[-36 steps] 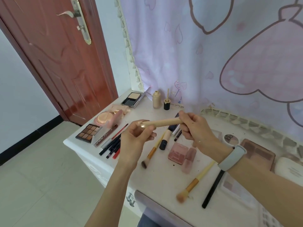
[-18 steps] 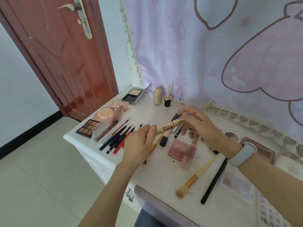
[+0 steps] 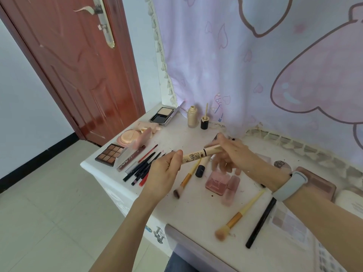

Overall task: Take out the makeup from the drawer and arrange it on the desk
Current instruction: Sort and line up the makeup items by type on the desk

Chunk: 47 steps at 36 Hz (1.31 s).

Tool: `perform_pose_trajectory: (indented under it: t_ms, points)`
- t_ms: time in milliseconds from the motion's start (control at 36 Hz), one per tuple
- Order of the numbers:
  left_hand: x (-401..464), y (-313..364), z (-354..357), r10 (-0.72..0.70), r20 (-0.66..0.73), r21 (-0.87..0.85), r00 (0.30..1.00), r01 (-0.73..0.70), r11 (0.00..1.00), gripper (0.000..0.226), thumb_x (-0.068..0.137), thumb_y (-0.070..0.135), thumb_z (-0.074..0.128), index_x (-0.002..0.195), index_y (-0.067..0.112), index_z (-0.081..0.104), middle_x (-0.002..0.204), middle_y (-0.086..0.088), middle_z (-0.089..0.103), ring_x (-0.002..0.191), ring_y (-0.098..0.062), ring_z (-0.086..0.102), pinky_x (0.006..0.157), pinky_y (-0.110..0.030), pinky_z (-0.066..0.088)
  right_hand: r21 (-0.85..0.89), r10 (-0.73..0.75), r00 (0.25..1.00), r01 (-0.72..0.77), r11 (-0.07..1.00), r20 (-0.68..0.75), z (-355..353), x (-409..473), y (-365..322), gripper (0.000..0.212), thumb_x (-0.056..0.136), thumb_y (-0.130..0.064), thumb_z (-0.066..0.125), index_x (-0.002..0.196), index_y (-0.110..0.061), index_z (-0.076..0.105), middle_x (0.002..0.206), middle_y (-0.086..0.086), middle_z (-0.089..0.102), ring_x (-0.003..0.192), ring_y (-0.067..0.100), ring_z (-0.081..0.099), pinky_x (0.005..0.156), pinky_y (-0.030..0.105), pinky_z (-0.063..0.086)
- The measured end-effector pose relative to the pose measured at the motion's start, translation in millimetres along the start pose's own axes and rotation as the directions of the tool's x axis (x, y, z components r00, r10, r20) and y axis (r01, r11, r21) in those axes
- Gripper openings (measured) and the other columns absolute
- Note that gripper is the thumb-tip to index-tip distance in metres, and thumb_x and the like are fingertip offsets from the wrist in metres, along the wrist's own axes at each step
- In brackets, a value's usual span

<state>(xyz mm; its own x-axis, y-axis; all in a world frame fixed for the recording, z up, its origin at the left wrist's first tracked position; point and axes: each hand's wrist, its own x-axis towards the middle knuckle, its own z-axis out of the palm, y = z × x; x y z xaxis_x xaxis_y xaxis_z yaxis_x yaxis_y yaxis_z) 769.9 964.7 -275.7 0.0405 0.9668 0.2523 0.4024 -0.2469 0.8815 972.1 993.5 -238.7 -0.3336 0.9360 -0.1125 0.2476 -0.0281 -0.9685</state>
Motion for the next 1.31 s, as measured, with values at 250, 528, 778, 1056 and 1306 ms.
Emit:
perform_pose_trajectory:
  t_ms: [250, 528, 778, 1056, 1306]
  points:
    - [3.6, 1.1, -7.7, -0.009, -0.045, 0.000, 0.999, 0.009, 1.000, 0.046, 0.097, 0.034, 0.039, 0.056, 0.015, 0.042, 0.052, -0.002, 0.039, 0.050, -0.014, 0.034, 0.052, -0.029, 0.032, 0.187, -0.127, 0.992, 0.126, 0.974, -0.008, -2.2, 5.5, 0.4, 0.028, 0.096, -0.012, 0.046, 0.110, -0.026, 0.065, 0.105, 0.009, 0.063, 0.082, 0.019, 0.063, 0.063, 0.028, 0.052]
    - [2.3, -6.9, -8.8, -0.046, -0.023, -0.072, 0.999, 0.044, 0.996, 0.048, 0.098, 0.033, 0.039, 0.052, 0.019, 0.041, 0.043, 0.007, 0.039, 0.043, -0.009, 0.034, 0.045, -0.019, 0.031, 0.017, -0.181, 0.980, 0.183, 0.983, -0.084, 4.2, 9.3, 0.5, 0.025, 0.096, -0.002, 0.042, 0.097, -0.018, 0.061, 0.070, 0.005, 0.049, 0.052, 0.006, 0.043, 0.048, 0.017, 0.038]
    - [3.2, -14.9, -12.8, -0.025, 0.013, -0.066, 1.000, 0.025, 0.997, 0.048, 0.096, 0.038, 0.040, 0.050, 0.025, 0.042, 0.045, 0.007, 0.039, 0.044, -0.010, 0.034, 0.045, -0.019, 0.031, 0.000, 0.001, 0.998, -0.001, 1.000, -0.058, 9.9, 12.9, 4.5, 0.023, 0.097, -0.025, 0.046, 0.097, -0.009, 0.063, 0.051, -0.002, 0.052, 0.041, 0.010, 0.037, 0.038, 0.017, 0.030]
    - [-1.5, -17.0, -13.9, -0.019, 0.055, -0.005, 0.998, 0.020, 1.000, 0.047, 0.087, 0.054, 0.034, 0.054, 0.022, 0.043, 0.047, 0.008, 0.041, 0.048, -0.009, 0.037, 0.052, -0.024, 0.032, 0.110, 0.039, 0.894, 0.012, 0.994, -0.446, -4.2, 20.0, 6.1, 0.025, 0.088, -0.004, 0.047, 0.066, -0.007, 0.057, 0.038, -0.012, 0.041, 0.034, 0.001, 0.036, 0.035, 0.010, 0.026]
    - [-1.2, -28.4, -37.5, -0.092, -0.078, 0.155, 0.993, 0.103, 0.982, 0.042, 0.099, 0.035, 0.038, 0.059, 0.022, 0.041, 0.048, 0.012, 0.045, 0.049, -0.007, 0.041, 0.055, -0.031, 0.036, 0.300, 0.141, 0.760, 0.075, 0.951, -0.635, -42.2, 29.2, 13.7, 0.016, 0.089, -0.010, 0.050, 0.077, -0.018, 0.056, 0.057, 0.001, 0.046, 0.040, 0.007, 0.036, 0.034, 0.015, 0.023]
